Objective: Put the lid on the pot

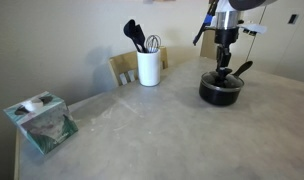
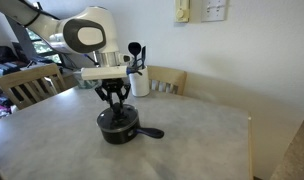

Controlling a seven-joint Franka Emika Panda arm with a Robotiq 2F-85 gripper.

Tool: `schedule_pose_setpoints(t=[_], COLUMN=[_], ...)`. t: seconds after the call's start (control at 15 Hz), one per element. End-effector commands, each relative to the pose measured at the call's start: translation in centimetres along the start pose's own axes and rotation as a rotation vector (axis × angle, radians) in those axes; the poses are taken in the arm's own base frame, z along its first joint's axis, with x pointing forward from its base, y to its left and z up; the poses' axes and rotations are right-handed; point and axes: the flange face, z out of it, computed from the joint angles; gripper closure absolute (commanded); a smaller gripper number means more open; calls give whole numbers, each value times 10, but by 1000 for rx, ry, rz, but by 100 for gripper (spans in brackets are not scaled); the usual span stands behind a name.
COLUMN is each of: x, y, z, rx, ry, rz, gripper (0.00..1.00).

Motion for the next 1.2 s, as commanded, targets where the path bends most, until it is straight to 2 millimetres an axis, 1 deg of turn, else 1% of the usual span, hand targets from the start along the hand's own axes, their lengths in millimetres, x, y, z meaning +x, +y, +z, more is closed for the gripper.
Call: schedule_pose_setpoints(t=[0.0,0.2,0.47,0.87,1.13], x=[-11,-12,-9,0,6], y=[11,12,7,3,1], z=[0,4,7,-1,0], rx=[-5,3,9,-17,-20], ry=[-13,-10,-14,-13,-13], rz=[12,12,1,-24,-38], gripper=[87,87,87,87,87])
